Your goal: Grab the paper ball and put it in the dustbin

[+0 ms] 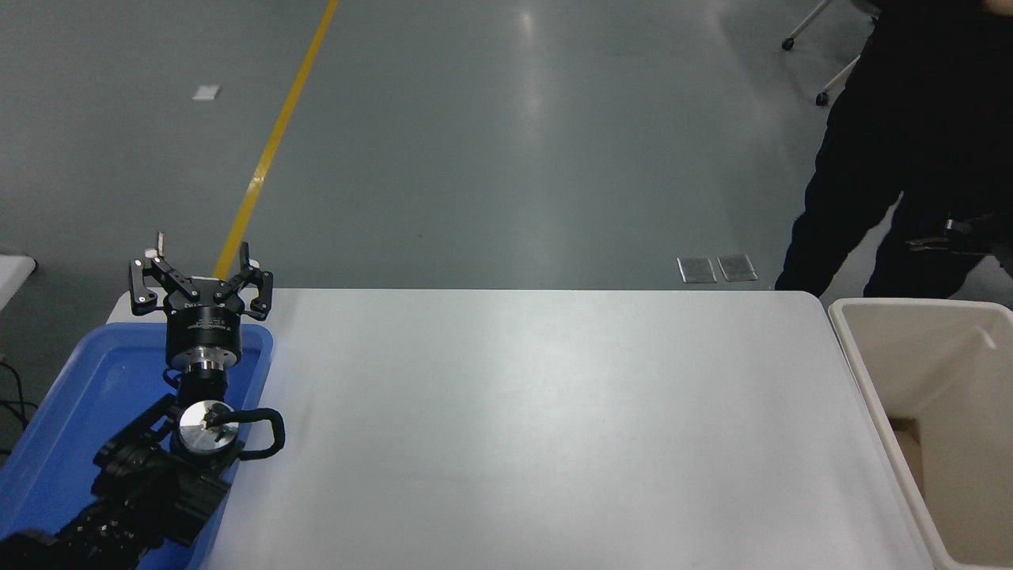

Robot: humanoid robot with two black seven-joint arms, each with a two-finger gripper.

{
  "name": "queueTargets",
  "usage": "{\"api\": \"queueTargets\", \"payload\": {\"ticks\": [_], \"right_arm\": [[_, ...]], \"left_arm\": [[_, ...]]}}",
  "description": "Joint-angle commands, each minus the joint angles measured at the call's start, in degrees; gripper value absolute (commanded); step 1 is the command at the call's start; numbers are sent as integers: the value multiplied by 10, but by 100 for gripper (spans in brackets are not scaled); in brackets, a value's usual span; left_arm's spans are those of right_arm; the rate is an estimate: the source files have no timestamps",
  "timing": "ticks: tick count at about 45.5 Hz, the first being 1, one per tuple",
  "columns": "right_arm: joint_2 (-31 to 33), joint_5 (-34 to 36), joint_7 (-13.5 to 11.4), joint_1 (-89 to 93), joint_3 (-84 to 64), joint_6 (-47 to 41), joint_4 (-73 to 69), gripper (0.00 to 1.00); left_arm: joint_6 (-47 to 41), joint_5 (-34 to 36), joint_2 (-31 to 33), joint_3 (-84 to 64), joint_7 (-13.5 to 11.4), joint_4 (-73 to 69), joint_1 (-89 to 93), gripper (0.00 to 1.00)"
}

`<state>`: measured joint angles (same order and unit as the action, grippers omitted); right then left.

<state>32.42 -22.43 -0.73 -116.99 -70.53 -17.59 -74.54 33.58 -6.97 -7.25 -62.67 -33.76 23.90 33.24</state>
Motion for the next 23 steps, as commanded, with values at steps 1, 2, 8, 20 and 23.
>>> {"api": "queueTargets", "payload": {"ticks": [1, 2, 8, 20, 23], "right_arm": [[-187, 28, 0, -122, -30, -46, -161, 100], [-205, 42, 1, -121, -30, -53, -160, 100], [-286, 155, 4, -108, -11, -123, -152, 100], [-299, 258, 3, -77, -9, -157, -140, 100], [-276, 260, 4, -81, -10, -164, -146, 100]], "left_arm": [[-1, -1, 0, 0, 0, 0, 0, 99], [-1, -1, 0, 0, 0, 0, 0, 99], [0, -1, 0, 0, 0, 0, 0, 99], [0, -1, 0, 0, 0, 0, 0, 99], [0, -1, 0, 0, 0, 0, 0, 99]]}}
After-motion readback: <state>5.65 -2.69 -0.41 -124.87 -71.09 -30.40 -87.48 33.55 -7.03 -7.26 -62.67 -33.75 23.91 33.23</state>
